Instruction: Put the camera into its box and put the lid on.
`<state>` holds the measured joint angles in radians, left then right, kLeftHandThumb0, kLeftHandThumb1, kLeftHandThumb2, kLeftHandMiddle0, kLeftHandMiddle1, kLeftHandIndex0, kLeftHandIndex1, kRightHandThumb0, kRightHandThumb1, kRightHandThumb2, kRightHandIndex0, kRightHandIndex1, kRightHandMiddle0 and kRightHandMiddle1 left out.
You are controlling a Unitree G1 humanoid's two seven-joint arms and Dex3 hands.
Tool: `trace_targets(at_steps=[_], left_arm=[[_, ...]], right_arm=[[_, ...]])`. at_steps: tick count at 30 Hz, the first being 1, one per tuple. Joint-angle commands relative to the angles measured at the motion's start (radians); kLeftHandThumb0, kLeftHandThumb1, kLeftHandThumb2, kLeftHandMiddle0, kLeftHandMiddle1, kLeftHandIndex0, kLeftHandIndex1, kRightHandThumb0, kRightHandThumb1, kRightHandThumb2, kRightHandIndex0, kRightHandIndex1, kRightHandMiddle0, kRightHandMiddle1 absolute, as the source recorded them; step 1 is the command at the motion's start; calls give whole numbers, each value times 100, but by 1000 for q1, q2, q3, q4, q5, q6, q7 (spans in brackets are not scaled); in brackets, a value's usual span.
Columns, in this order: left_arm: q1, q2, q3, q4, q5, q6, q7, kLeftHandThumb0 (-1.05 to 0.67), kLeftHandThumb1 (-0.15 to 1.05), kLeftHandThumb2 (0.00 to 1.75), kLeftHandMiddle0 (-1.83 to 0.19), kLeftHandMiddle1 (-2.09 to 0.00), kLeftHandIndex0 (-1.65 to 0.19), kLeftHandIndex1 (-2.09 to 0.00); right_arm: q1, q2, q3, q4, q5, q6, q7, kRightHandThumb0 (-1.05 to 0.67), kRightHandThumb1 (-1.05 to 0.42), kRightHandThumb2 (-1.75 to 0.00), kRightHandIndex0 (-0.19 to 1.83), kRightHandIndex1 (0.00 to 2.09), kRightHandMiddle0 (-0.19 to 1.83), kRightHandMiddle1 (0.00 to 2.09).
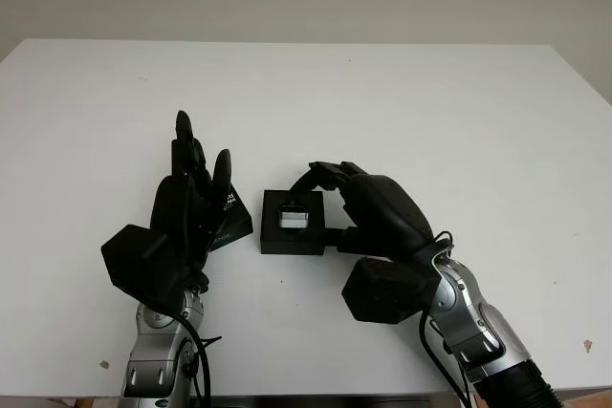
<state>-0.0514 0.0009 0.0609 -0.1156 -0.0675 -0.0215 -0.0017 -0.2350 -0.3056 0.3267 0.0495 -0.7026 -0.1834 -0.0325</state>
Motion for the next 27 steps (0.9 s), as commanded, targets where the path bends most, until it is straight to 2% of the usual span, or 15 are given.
trace_targets(at_steps=[1,10,22,27], left_arm=[[4,4,0,-9,1,-5,-3,-74,105,48,19,0,19,-4],[4,6,-1,-6,6,-12,-1,-73,105,49,19,0,19,-3],[5,5,1,3,3,-26,-4,-74,105,49,19,0,19,-4],[7,5,1,-5,3,-18,-3,-74,105,48,19,0,19,-3]], right_arm=[[-17,-11,13,18,-27,-22,-29,-49,-94,-6,22,45,27,112],[-46,-24,47,68,-127,-71,-144,-48,-94,-6,26,50,31,117],[-67,-31,43,62,-147,-42,-154,-47,-95,-6,27,55,33,118],[-84,-61,64,76,-243,-49,-220,-46,-94,-5,30,58,40,116]])
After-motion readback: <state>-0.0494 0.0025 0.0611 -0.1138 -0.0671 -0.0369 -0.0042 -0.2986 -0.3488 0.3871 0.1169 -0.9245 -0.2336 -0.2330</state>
